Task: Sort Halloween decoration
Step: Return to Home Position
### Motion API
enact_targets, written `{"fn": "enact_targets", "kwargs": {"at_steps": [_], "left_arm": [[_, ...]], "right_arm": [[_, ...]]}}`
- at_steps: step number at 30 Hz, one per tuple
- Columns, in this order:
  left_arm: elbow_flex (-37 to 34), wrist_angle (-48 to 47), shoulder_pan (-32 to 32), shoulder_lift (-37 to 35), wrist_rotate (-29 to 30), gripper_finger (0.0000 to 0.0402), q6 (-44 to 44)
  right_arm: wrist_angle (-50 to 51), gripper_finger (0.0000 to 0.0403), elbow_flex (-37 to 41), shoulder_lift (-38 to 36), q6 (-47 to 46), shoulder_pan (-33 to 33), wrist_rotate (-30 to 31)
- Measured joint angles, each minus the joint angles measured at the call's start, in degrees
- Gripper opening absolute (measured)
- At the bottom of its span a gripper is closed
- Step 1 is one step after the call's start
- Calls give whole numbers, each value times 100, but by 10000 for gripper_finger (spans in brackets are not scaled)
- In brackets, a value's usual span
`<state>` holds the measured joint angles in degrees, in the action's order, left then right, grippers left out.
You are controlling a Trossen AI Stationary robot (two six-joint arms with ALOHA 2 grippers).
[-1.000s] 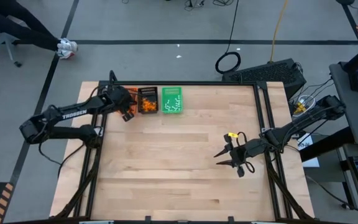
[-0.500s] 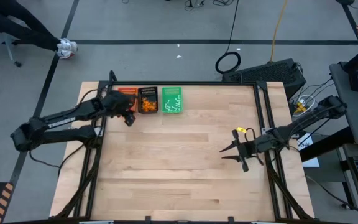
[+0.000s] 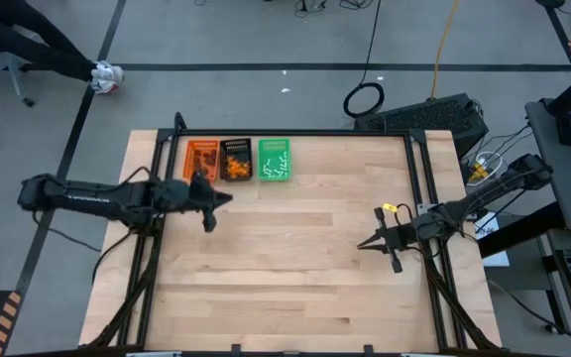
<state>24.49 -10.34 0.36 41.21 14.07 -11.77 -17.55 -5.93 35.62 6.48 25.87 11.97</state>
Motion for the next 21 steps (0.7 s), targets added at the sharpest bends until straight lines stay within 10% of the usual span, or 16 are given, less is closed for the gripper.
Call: {"fn": "enact_targets", "kwargs": {"at_steps": [6, 21], "left_arm": [[-373, 324, -1096, -2, 878, 7, -341], [-1574, 2209, -2192, -217, 916, 8, 676]], "right_arm": [[-630, 1, 315, -26, 100, 0, -29], [-878, 0, 493, -39, 5, -2, -345]]}}
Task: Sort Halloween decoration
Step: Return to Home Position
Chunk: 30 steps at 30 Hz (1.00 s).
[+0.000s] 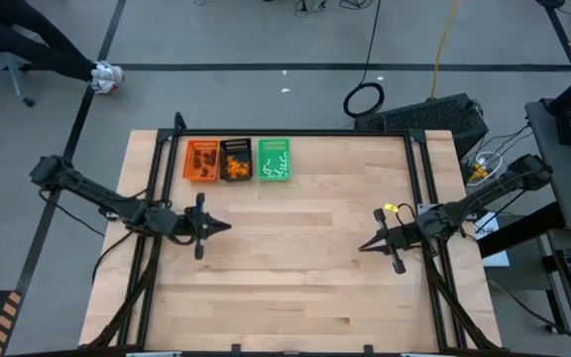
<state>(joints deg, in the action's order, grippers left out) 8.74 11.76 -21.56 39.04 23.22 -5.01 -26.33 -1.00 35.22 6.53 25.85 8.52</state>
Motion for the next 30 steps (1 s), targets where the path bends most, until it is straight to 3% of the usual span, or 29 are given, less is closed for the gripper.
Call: {"fn": "enact_targets", "kwargs": {"at_steps": [7, 21, 27, 30], "left_arm": [[-298, -99, 0, -841, -564, 8, 117], [-307, -721, 23, -2255, -1201, 8, 1051], [-401, -708, 193, -2852, -1963, 8, 1332], [-643, -538, 314, -3203, -2062, 8, 1393]], "right_arm": [[348, 0, 5, -326, -5, -4, -274], [1651, 0, 12, -2011, 155, -411, -542], [2029, 0, 14, -2488, 172, -679, -842], [2152, 0, 14, -2657, 166, -778, -897]]}}
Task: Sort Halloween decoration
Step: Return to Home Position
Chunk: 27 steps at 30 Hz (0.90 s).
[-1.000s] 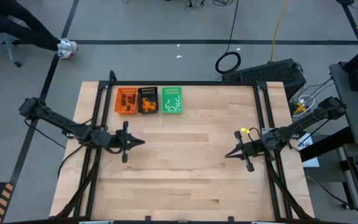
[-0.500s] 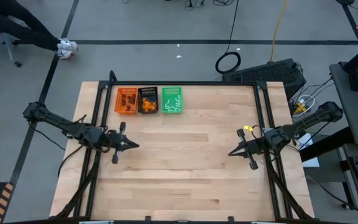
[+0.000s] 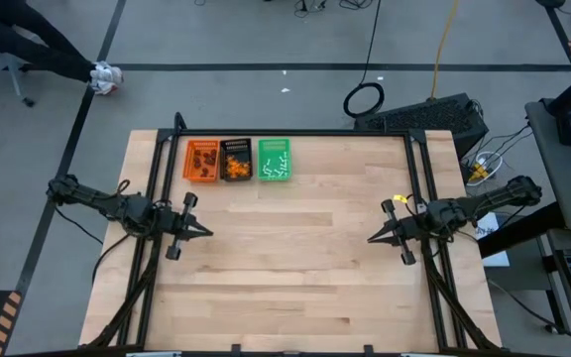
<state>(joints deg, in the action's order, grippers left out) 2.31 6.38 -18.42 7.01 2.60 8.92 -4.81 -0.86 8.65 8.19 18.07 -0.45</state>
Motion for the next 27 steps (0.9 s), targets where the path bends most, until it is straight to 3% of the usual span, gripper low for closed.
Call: {"fn": "enact_targets", "kwargs": {"at_steps": [10, 19, 27], "left_arm": [[-190, -365, 258, -698, -687, 8, 48], [-193, -498, 669, -698, -715, 8, 200], [-195, -497, 1251, -698, -723, 8, 206]], "right_arm": [[307, 0, 0, -355, -86, -174, -190], [284, 0, 0, -865, 259, -227, -377], [316, 0, 0, -853, 27, -755, -380]]}}
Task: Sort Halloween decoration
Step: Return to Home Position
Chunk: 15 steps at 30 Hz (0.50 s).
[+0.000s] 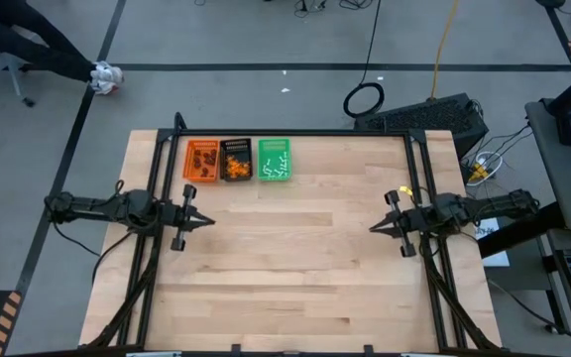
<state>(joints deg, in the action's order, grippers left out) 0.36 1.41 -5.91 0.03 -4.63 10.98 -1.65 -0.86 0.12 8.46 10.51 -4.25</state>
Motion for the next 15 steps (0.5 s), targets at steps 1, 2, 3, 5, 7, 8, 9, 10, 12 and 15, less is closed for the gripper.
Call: {"fn": "enact_targets", "kwargs": {"at_steps": [1, 2, 3, 5, 7, 8, 9, 10, 12, 15], "left_arm": [[0, 5, 32, 0, -32, 8, -5], [0, 24, 54, 0, -104, 8, -29], [0, 39, 73, 0, -184, 8, -131], [-2, 59, 61, 0, -339, 8, -313], [-2, 66, 17, 0, -384, 8, -436], [-2, 63, -1, 0, -380, 8, -449], [-2, 63, -14, 0, -369, 8, -450], [-2, 55, -17, 0, -304, 8, -454], [-2, 11, -11, 0, -65, 8, -509], [-4, -34, -7, 0, 174, 8, -595]], "right_arm": [[0, 0, 0, 0, -51, -60, 0], [2, 0, 0, 0, -94, -101, 0], [3, 0, 0, 0, -145, -126, -3], [7, 0, 0, 0, -174, -148, -15], [9, 0, 0, 0, -181, -150, -7], [11, 0, 0, 2, -201, -150, -8], [13, 0, 0, 2, -232, -150, -8], [13, 0, 0, 2, -275, -150, -9], [15, 0, 0, 2, -344, -150, -9], [17, 0, 0, 4, -392, -150, -9]]}}
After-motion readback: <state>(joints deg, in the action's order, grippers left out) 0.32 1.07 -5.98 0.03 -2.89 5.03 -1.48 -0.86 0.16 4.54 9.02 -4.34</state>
